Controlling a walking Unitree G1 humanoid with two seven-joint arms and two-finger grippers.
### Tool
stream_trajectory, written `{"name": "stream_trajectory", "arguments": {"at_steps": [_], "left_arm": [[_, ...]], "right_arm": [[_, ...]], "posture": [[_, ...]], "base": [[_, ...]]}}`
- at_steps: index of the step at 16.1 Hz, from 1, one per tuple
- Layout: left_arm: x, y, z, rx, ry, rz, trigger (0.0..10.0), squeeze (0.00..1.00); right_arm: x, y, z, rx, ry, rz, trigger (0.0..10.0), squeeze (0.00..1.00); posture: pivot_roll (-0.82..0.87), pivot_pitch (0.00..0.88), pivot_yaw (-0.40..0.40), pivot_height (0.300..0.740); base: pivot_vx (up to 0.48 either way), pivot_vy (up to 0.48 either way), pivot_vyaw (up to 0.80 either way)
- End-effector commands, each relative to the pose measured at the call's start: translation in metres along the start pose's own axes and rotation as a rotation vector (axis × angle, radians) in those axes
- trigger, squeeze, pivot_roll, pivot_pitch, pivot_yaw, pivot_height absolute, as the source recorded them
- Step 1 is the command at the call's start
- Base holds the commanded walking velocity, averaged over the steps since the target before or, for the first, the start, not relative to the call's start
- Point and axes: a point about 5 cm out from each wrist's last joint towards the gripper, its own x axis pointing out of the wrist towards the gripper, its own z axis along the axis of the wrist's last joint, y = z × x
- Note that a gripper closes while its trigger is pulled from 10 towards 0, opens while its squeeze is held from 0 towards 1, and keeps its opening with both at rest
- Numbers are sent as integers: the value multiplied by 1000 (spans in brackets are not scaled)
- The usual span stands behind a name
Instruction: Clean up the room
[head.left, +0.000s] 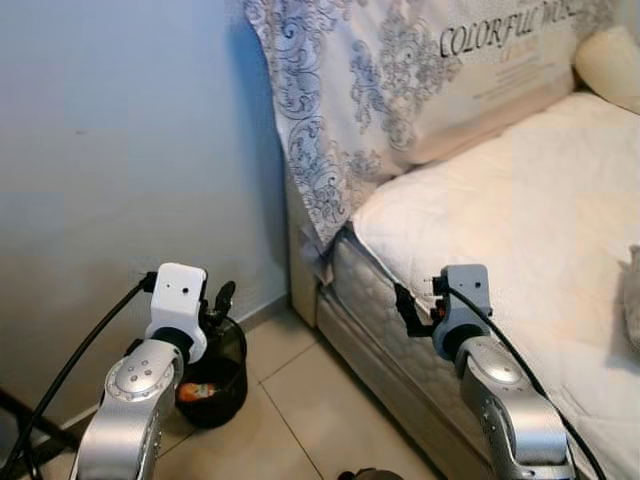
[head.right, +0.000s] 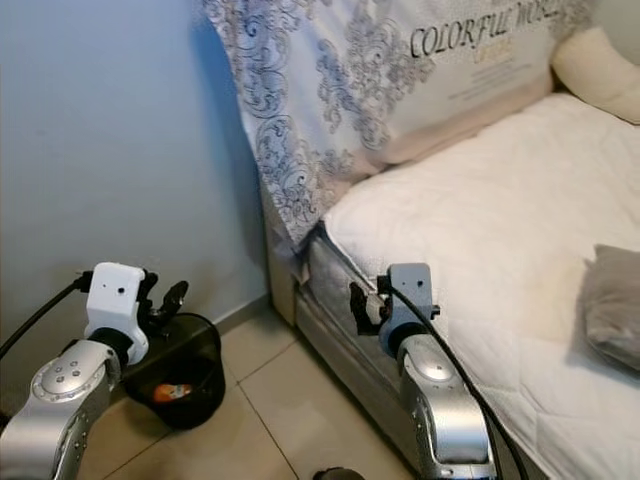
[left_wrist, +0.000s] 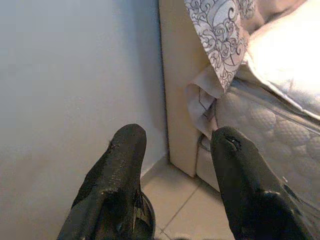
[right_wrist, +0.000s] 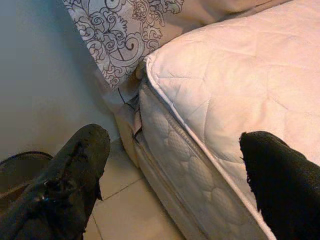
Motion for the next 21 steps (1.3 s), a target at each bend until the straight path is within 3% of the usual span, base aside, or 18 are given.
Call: {"name": "stream_trajectory", "arguments": {"at_steps": [1,9,15,17,18,21], "left_arm": [[2,1,1,-6,8,5,10000,0],[2,3,0,-13,48,-12,10000,0],[4,2,0,-27,56,-22,10000,0],[5,2,1,-14,31,-9,10000,0],[5,4,4,57,5,32,10000,0],[11,4,8,74,-70,72,10000,0]], "right_arm": [[0,-1,9,10,-27,2,10000,1000],[-2,3,7,79,-39,14,10000,1000],[-2,2,9,69,-60,16,10000,1000],[-1,2,10,37,-68,-1,10000,1000],[0,0,10,20,-70,-23,10000,1000],[-1,-11,8,-1,-69,-100,10000,1000]], "posture": [[-34,0,-14,740],[-45,0,3,740],[-43,0,-1,740],[-40,0,-6,740],[-41,0,-6,740],[-43,0,-3,740]], "base": [[0,0,-700],[0,0,-714],[0,0,-703],[0,0,-706],[0,0,-700],[0,0,-698]]}}
